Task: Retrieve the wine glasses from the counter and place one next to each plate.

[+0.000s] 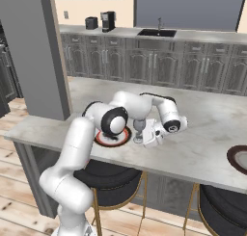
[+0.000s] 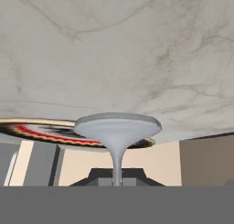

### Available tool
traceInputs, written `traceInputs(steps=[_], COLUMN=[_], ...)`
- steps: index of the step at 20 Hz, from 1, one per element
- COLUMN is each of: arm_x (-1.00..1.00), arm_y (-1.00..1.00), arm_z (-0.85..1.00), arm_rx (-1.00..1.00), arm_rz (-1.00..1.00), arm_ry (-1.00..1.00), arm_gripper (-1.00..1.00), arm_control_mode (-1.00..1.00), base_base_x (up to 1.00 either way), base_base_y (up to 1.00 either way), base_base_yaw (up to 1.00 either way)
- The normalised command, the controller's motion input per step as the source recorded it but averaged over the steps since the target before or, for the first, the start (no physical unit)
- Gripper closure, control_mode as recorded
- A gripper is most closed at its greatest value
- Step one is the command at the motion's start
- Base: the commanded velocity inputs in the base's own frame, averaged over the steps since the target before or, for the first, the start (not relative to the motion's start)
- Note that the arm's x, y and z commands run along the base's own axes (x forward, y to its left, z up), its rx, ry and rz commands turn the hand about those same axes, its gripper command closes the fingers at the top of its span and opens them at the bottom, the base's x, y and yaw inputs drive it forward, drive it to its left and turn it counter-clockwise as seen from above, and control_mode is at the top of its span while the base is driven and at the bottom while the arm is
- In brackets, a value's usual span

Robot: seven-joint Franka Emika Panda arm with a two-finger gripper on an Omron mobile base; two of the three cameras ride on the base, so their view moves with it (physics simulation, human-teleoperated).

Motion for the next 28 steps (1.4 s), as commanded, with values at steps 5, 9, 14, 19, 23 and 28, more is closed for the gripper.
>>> traceInputs(steps=[5, 9, 14, 19, 23, 28], arm_x=[0.18, 0.1, 0.13, 0.16, 0.13, 0.02], arm_y=[0.0, 0.0, 0.0, 0.0, 0.0, -0.06], arm_z=[-0.17, -0.2, -0.22, -0.22, -0.22, -0.14], arm_rx=[0.0, 0.0, 0.0, 0.0, 0.0, 0.0], arm_rz=[0.0, 0.0, 0.0, 0.0, 0.0, 0.0], arm_ry=[0.01, 0.01, 0.02, 0.03, 0.02, 0.01], arm_gripper=[1.0, 1.0, 1.0, 1.0, 1.0, -1.0], arm_control_mode=[-1.0, -1.0, -1.0, -1.0, -1.0, -1.0], base_base_x=[0.0, 0.0, 0.0, 0.0, 0.0, 0.0], base_base_y=[0.0, 0.0, 0.0, 0.0, 0.0, 0.0], base_base_yaw=[0.0, 0.0, 0.0, 0.0, 0.0, 0.0])
